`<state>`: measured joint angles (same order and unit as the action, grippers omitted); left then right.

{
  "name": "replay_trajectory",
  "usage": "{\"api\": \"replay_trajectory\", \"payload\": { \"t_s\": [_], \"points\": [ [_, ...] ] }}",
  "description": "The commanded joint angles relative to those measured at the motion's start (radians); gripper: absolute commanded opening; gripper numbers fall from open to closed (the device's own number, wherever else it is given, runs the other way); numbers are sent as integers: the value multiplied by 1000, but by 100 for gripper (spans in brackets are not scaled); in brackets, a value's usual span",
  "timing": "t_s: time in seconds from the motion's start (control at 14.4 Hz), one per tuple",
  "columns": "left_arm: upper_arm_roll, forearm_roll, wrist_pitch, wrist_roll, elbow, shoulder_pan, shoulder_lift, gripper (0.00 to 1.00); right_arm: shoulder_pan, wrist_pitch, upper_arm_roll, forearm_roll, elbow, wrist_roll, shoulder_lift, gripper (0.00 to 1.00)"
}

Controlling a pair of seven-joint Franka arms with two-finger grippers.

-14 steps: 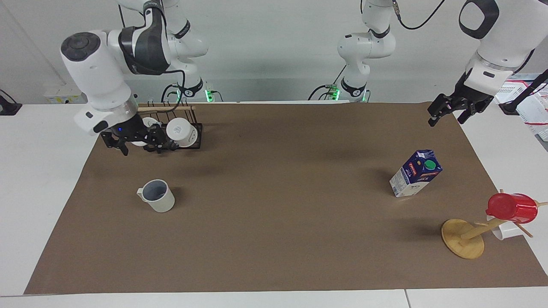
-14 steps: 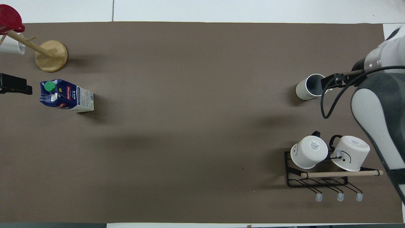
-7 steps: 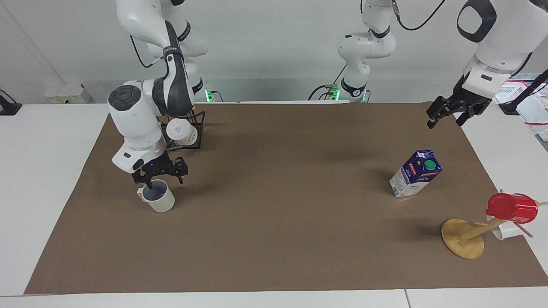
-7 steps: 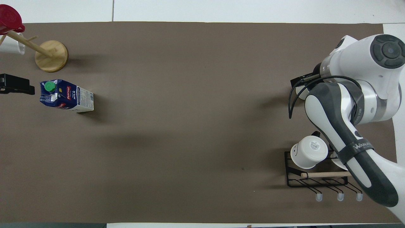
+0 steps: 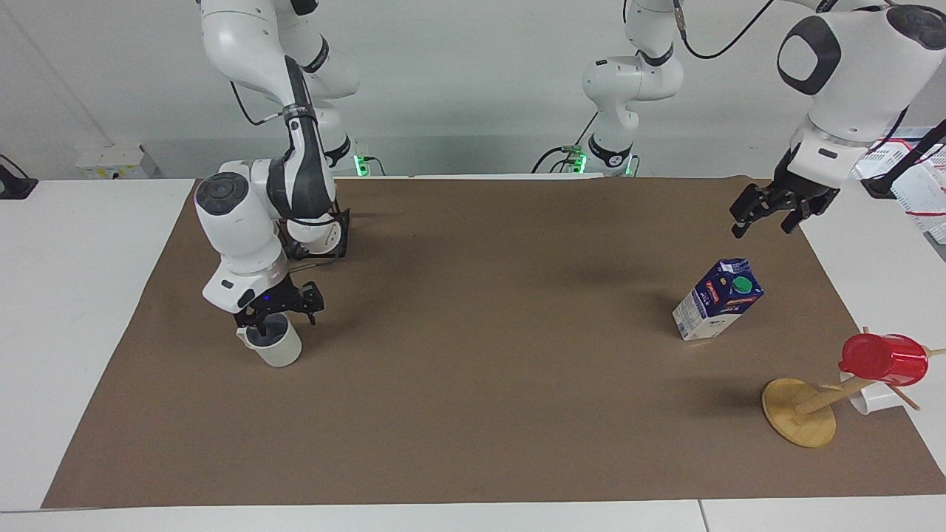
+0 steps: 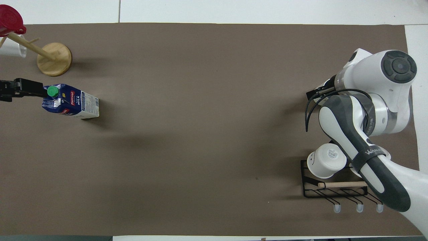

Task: Place cup and milk on table
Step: 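Grasp the white mug with the right gripper while the left gripper grasps the milk carton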

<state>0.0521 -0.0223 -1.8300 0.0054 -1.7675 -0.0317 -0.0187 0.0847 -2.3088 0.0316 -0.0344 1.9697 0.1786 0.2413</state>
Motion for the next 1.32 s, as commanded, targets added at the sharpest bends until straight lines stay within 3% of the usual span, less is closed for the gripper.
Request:
{"api": "replay_trajectory", "payload": {
  "t_s": [0.0, 0.07, 0.42, 0.63, 0.76, 0.83, 0.9, 1.11, 1.25],
  "points": [
    [-1, 16, -95, -5, -72, -2, 6, 100, -16, -49, -7, 4, 41, 25, -2, 4],
    [-1, 16, -124, -5, -85, -2, 22, 100, -28, -49, -7, 5, 44, 30, -2, 0],
    [-3, 16, -241, -24, -161, -4, 57, 100, -19, -18, -7, 19, 23, 21, -4, 0],
    [-3, 16, -248, -47, -173, -8, 63, 98, 6, 138, -9, 21, -66, -39, -20, 0],
    [-1, 16, -256, -55, -175, -14, 63, 67, 45, 210, -9, 19, -115, -109, -30, 0],
    [-1, 16, -255, -56, -175, -13, 63, 26, 81, 232, -9, 16, -136, -175, -28, 0],
    [-1, 16, -255, -61, -175, -10, 63, 0, 131, 235, -7, 13, -144, -242, -27, 0],
    [0, 16, -246, -51, -164, 3, 56, 0, 237, 171, -9, 11, -141, -397, -17, 0],
    [2, 16, -241, -51, -159, 3, 51, 0, 301, 160, -9, 13, -197, -515, 27, 0]
  ]
}}
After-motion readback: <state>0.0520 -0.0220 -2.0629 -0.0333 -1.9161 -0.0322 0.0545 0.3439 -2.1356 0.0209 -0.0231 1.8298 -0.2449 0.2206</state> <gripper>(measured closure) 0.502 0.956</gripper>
